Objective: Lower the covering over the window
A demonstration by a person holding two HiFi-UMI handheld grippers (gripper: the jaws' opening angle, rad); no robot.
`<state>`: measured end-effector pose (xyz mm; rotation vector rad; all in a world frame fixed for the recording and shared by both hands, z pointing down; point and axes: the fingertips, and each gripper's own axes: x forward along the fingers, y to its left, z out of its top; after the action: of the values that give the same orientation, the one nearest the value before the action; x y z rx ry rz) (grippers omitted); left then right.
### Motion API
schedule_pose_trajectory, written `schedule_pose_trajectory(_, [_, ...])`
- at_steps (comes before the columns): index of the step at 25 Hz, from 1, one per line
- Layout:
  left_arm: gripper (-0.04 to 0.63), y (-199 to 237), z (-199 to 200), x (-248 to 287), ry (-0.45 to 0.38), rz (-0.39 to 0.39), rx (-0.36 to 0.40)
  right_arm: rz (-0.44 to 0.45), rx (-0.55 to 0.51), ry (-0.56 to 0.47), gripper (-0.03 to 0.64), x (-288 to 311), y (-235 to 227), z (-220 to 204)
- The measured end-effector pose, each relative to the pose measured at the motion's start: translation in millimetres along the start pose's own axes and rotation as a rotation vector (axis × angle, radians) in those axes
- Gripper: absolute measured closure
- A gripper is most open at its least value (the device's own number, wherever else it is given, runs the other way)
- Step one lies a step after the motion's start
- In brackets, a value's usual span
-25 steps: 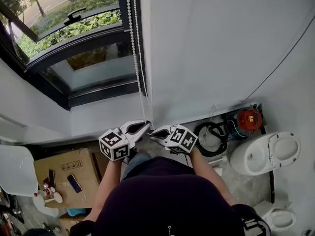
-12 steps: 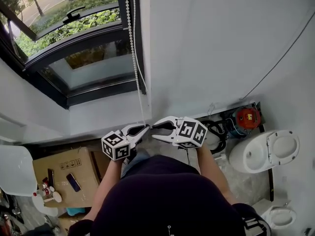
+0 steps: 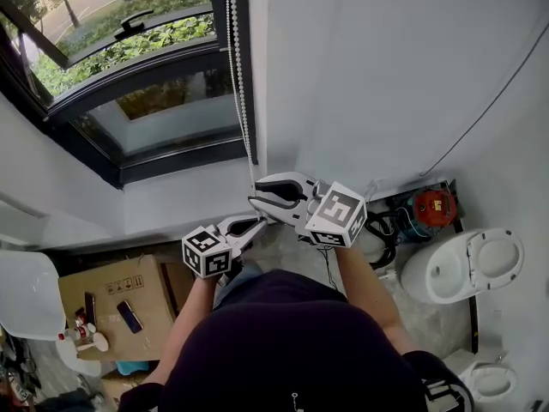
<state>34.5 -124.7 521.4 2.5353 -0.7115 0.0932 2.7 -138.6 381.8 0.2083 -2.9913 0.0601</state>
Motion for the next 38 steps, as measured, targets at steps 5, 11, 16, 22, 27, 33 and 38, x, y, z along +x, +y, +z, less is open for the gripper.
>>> schedule_pose_trajectory(5, [0.572,-2.1,0.1,-1.4,-0.011,-0.006,-0.002,-0.012,0.018,-0.045,0.584,1.6,-2.3,13.2])
schedule_pose_trajectory(11, [0.572,-10.6,-0.4,-7.0,-0.048,-0.043,0.048,0.03,0.122,-0.106,0.604,-0.5,4.7,16.0])
schedule_pose_trajectory(16, [0.572,-9.0,-5.9,-9.4,-0.04,-0.046,0.062,0.015,0.116,-0.076,0.604,-4.9,0.0,8.6])
schedule_pose_trajectory(22, [0.572,-8.8,-54.3,-0.6,0.176,-0.04,0.129,-0.01,0.164,0.033,0.604,2.4,-5.5,-41.3])
schedule_pose_trajectory(27, [0.571,-4.4,-70.1,-4.1,0.185,-0.026,0.086,-0.023,0.191,0.062,0.604,6.5,-13.0,-61.1])
schedule_pose_trajectory(33, [0.571,10.5,-67.9,-8.8,0.139,0.032,-0.004,-0.004,0.183,0.122,0.604,17.6,-16.6,-76.3])
schedule_pose_trajectory(38, [0.571,18.4,-82.2,-11.5,0.182,0.056,-0.039,0.016,0.228,0.146,0.604,20.0,-9.0,-106.6])
